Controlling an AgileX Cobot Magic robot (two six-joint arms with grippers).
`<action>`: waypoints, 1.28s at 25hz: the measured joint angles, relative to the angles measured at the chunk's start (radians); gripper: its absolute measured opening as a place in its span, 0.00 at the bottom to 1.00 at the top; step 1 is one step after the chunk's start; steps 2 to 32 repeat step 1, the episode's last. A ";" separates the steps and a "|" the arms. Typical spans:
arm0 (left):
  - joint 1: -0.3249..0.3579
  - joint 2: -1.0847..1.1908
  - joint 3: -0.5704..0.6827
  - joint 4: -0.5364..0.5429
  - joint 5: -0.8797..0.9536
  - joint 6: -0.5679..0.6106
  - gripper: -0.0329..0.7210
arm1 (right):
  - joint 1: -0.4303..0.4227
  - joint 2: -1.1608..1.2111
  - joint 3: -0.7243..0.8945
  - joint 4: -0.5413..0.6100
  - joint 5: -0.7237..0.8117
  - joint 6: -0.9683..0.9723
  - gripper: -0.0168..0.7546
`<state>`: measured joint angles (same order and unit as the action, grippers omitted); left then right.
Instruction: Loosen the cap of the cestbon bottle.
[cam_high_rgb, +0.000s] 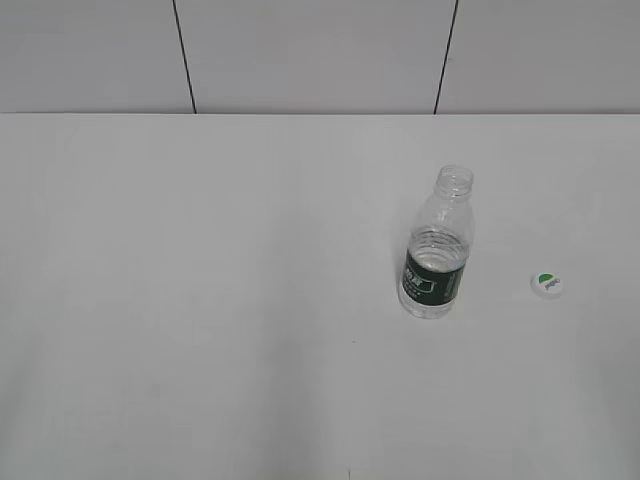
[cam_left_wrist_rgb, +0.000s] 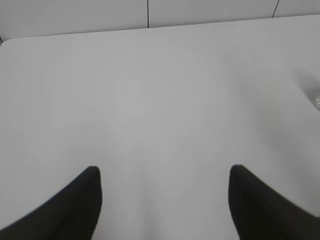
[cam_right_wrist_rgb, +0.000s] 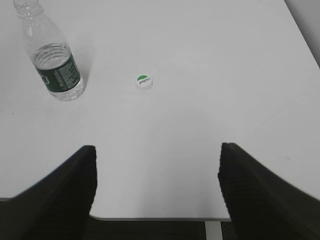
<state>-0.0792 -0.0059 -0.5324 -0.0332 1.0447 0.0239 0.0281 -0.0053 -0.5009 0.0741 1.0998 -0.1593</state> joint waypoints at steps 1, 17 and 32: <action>0.000 0.000 0.000 0.000 0.000 0.000 0.68 | 0.000 0.000 0.000 0.000 0.000 0.000 0.78; 0.000 0.000 0.000 0.000 0.000 0.000 0.68 | 0.000 0.000 0.000 0.000 0.000 0.000 0.78; 0.000 0.000 0.000 0.000 0.000 0.000 0.68 | 0.000 0.000 0.000 0.000 0.000 0.000 0.78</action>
